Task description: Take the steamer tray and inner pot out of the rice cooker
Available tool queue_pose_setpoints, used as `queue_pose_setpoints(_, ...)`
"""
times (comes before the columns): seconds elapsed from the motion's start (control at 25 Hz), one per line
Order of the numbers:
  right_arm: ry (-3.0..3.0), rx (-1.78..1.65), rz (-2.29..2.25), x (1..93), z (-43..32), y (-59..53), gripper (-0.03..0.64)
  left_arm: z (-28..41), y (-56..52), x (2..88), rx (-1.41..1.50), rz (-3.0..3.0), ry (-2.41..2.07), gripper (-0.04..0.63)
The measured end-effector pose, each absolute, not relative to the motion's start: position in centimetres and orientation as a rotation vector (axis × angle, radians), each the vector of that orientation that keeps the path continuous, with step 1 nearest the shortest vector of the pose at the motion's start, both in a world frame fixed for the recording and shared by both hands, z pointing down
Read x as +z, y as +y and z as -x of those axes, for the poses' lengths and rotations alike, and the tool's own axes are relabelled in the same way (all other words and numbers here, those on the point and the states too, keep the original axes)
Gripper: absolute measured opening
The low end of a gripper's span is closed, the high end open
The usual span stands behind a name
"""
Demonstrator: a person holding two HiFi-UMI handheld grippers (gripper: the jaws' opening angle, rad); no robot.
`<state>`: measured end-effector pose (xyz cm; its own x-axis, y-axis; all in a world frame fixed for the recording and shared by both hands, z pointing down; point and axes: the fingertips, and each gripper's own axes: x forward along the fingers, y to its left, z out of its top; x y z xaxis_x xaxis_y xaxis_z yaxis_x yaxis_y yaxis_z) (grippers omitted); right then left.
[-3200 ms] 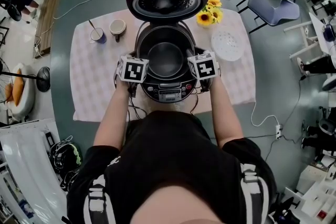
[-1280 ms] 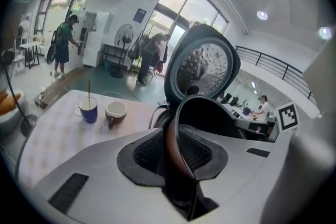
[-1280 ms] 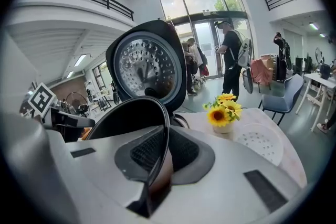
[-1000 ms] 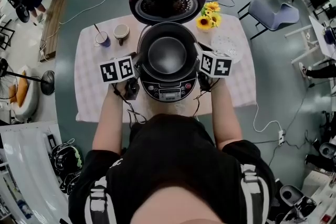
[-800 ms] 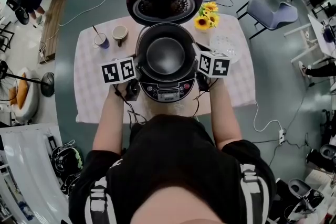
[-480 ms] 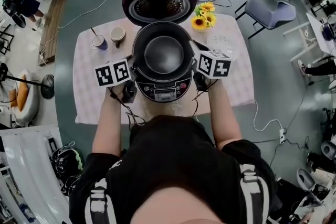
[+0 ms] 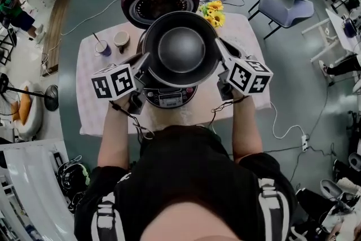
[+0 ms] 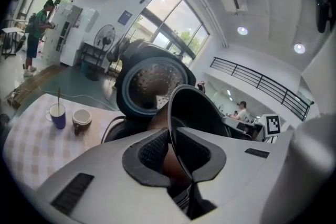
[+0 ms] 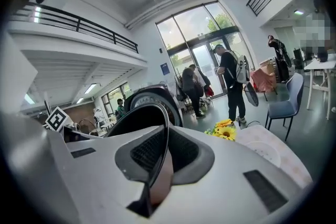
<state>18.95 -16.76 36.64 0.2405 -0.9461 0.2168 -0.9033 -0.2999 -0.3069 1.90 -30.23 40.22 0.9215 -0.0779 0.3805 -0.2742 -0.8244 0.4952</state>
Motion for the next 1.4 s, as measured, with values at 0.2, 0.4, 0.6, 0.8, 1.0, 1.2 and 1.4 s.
queue_pose_setpoints(0.2,1.65,-0.485,2.44,35.2,-21.6,-10.9,0.026,-5.8,-25.8,38.6,0.462,-2.555,-0.082,0.048)
queue_pose_setpoints(0.4,1.492,-0.502,2.52,36.5,-25.0,-3.9,0.026,-10.4,-20.4,39.9,0.516,-2.559,0.081,0.052)
queue_pose_setpoints(0.6,1.309,-0.568,2.596,39.7,-28.2,4.4,0.026,-15.3,-13.3,43.2,0.649,-2.556,0.229,0.051)
queue_pose_setpoints(0.8,1.195,-0.692,2.61,45.5,-31.0,10.7,0.026,-18.7,-7.5,48.0,0.8,-2.506,0.287,0.051)
queue_pose_setpoints(1.0,1.137,-0.834,2.547,52.0,-32.4,14.6,0.026,-20.6,-4.2,53.1,0.927,-2.46,0.261,0.049)
queue_pose_setpoints(1.2,1.106,-0.927,2.545,56.2,-33.9,16.9,0.026,-22.3,-2.1,56.9,0.994,-2.424,0.231,0.048)
queue_pose_setpoints(1.4,1.111,-0.995,2.546,58.9,-34.7,16.9,0.026,-22.8,-2.0,59.7,0.995,-2.342,0.205,0.046)
